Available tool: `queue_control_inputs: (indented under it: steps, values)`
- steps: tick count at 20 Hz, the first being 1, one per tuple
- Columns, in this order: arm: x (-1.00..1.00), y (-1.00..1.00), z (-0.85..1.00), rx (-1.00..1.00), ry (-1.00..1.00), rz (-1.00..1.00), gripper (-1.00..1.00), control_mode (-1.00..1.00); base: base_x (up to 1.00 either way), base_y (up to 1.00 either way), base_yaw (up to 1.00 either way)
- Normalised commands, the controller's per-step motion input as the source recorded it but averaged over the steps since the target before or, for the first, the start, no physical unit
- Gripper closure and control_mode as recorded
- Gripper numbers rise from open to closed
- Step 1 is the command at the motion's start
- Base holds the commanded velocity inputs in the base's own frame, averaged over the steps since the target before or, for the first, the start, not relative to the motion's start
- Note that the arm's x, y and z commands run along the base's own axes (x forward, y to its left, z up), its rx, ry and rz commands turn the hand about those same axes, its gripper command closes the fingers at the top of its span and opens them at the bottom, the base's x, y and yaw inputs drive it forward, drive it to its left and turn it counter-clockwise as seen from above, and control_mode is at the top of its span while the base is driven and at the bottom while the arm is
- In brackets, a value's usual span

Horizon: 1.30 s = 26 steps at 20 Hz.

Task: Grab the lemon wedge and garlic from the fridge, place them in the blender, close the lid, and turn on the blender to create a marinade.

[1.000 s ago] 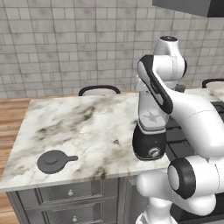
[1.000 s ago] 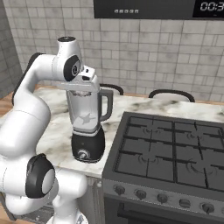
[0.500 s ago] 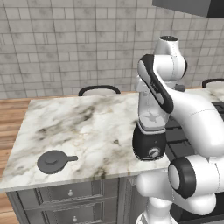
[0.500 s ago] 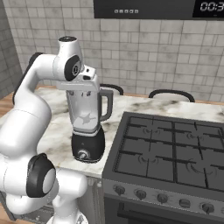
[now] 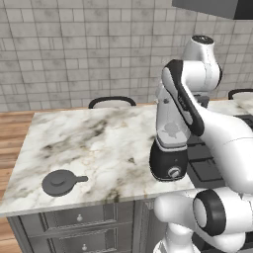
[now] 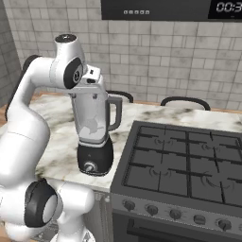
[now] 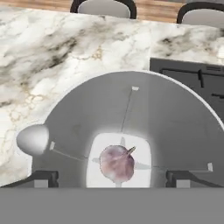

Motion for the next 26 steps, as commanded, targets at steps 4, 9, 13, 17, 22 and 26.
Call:
queue_control_inputs:
  steps: [4, 9, 13, 17, 22, 26]
  values:
    - [-0.93, 0.0, 0.21, 0.0, -0.37, 0.0, -1.0, -1.0, 0.0, 0.0, 0.0]
    - [-1.0, 0.02, 0.0, 0.0, -0.24, 0.0, -1.0, -1.0, 0.0, 0.0, 0.0]
    - [-1.0, 0.04, -0.01, 0.03, -0.17, 0.0, -1.0, -1.0, 0.0, 0.0, 0.0]
    - [-1.0, 0.14, -0.18, 0.01, -0.04, 0.0, -1.0, -1.0, 0.0, 0.0, 0.0]
    - [-0.73, 0.34, -0.33, 0.0, 0.02, -0.01, -1.0, -1.0, 0.0, 0.0, 0.0]
    - [-0.42, 0.11, -0.31, 0.0, 0.06, 0.0, -1.0, -1.0, 0.0, 0.0, 0.0]
